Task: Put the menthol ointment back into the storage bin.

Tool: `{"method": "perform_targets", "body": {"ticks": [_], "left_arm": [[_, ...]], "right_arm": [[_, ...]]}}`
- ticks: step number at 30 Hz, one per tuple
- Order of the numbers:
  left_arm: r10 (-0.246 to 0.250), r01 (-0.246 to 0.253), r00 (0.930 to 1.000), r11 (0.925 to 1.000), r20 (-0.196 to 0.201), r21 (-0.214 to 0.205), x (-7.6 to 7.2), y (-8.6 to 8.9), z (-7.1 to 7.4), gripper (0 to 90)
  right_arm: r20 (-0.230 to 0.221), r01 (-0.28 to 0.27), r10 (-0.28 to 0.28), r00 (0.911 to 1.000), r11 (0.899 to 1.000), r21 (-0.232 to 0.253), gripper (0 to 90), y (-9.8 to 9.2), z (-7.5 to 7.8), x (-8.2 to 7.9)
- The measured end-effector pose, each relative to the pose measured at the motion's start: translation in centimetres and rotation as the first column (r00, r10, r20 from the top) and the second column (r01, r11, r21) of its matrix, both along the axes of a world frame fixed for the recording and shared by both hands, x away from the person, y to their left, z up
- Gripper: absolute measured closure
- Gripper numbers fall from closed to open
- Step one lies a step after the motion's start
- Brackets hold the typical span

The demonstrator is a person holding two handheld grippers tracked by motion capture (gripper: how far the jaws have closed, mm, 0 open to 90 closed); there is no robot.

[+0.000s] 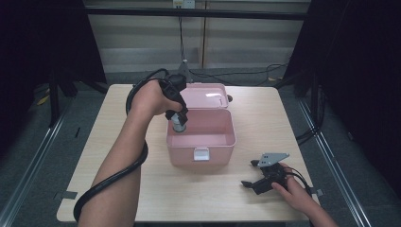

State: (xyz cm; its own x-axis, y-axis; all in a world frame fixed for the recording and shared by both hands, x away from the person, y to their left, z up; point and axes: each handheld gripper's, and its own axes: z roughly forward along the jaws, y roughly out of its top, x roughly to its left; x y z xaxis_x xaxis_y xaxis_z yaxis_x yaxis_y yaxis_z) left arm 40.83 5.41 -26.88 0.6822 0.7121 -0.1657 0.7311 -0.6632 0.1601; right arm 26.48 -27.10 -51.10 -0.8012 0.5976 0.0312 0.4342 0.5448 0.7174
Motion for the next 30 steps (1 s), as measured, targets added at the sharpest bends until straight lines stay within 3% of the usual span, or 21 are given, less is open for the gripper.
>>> {"method": "perform_targets", "body": {"ticks": [14, 20, 23, 30], "left_arm": [[0.025, -0.025, 0.9997, 0.9997, -0.007, 0.003, 1.5, -2.3, -2.2, 50.1], [0.059, -0.059, 0.9982, 0.9982, -0.010, 0.007, 1.9, -3.1, -3.3, 50.1], [0.101, -0.101, 0.9948, 0.9949, -0.015, 0.003, 2.3, -3.6, -3.9, 50.1], [0.124, -0.124, 0.9920, 0.9923, -0.022, 0.008, 2.9, -4.4, -5.0, 50.1]], "right_arm": [[0.000, 0.000, 0.000, 1.0000, 1.000, 0.000, 9.5, 0.0, 0.0, 0.0], [0.000, 0.000, 0.000, 1.0000, 1.000, 0.000, 9.5, 0.0, 0.0, 0.0], [0.000, 0.000, 0.000, 1.0000, 1.000, 0.000, 9.5, 0.0, 0.0, 0.0], [0.001, 0.001, -0.001, 1.0000, 1.000, -0.002, 9.5, 0.0, 0.0, 0.0]]}}
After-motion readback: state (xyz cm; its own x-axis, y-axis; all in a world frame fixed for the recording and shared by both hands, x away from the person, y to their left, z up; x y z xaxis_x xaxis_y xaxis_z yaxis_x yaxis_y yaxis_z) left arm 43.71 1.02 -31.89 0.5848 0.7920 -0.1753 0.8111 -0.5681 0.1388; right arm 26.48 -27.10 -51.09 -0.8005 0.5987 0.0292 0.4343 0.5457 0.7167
